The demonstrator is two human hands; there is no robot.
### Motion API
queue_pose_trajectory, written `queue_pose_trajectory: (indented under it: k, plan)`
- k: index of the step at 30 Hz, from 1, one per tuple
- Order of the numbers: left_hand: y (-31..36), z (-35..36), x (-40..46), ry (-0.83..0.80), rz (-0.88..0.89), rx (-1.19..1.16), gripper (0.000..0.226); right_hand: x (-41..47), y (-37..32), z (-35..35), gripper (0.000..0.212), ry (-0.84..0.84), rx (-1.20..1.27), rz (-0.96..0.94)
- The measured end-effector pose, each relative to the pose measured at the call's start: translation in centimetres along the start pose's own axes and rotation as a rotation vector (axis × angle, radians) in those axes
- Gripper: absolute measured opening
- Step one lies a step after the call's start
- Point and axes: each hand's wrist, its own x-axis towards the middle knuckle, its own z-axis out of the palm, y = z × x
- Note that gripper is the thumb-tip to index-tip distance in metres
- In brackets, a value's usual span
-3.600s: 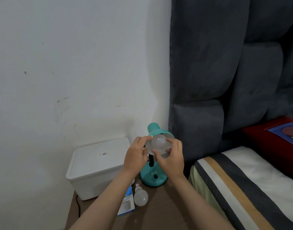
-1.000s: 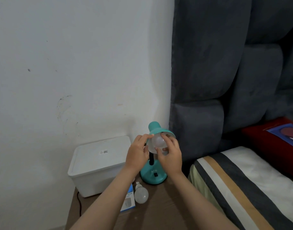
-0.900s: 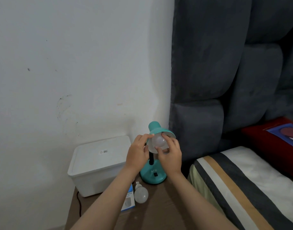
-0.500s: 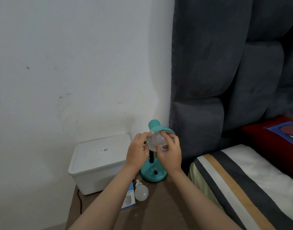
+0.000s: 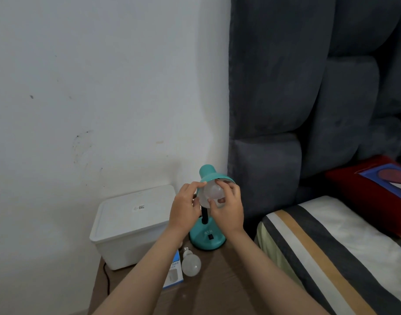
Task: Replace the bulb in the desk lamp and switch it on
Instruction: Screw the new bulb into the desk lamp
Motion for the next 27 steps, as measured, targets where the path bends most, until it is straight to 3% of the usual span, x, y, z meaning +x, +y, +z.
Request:
queue_pose_trajectory:
  k: [13,22,27]
  plan:
    - [0.2,-0.1,0.1,-0.007,0.0,0.021,0.046,0.1,0.1,0.0,0.046,0.011,-0.008,0.03]
    - [1.1,-1.2,-0.7,-0.135,-0.076,-0.019,0.05,0.1,-0.5,-0.8,0.054,-0.123,-0.112,0.032]
    - [0.4,-3.3,-3.6,-0.138,-0.173,0.035,0.055,-2.4,-1.8,-0.3,0.043,0.056,-0.126,-0.104]
